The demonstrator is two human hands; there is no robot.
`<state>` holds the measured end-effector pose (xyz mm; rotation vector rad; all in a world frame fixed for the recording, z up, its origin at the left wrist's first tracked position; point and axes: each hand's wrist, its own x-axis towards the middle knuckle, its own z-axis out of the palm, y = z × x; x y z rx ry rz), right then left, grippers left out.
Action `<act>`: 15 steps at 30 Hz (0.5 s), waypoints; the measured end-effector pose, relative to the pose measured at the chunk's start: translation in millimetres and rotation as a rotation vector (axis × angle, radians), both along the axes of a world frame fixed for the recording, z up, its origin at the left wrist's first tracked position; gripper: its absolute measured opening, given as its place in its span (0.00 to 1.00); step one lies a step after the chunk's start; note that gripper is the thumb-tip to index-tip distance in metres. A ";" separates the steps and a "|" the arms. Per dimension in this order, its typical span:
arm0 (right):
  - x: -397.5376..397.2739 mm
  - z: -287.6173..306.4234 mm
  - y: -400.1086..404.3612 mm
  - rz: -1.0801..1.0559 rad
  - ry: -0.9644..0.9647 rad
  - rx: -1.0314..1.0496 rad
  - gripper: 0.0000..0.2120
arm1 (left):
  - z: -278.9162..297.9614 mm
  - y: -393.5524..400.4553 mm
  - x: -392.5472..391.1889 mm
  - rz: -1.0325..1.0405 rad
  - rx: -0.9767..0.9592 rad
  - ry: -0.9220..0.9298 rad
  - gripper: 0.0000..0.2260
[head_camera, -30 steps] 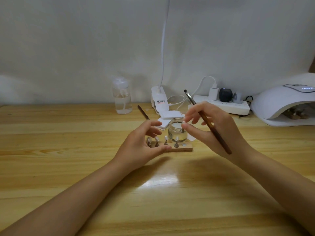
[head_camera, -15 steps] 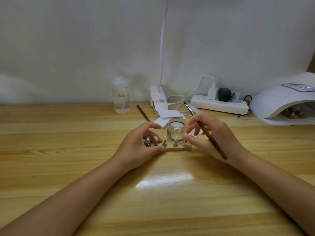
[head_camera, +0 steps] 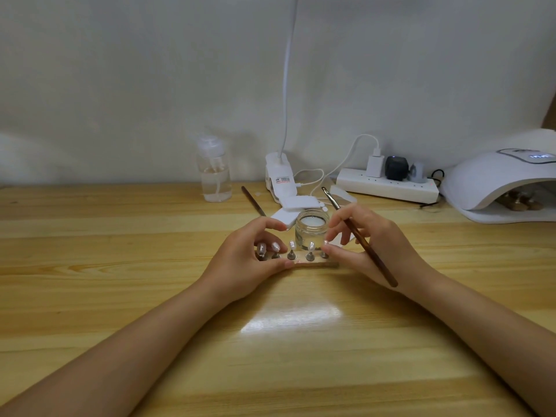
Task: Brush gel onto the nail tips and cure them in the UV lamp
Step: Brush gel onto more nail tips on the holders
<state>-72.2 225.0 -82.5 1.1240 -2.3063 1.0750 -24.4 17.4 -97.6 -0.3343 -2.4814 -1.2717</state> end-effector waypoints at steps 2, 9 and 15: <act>-0.2 -0.4 0.4 -0.003 0.001 0.002 0.20 | 0.4 0.2 0.2 -0.004 0.000 0.005 0.19; 1.2 3.4 -0.4 -0.035 0.098 -0.058 0.12 | 0.8 1.3 0.7 -0.005 -0.020 0.011 0.19; 12.8 11.0 -4.6 0.045 -0.174 -0.496 0.18 | 1.4 2.1 1.2 0.001 -0.052 0.028 0.19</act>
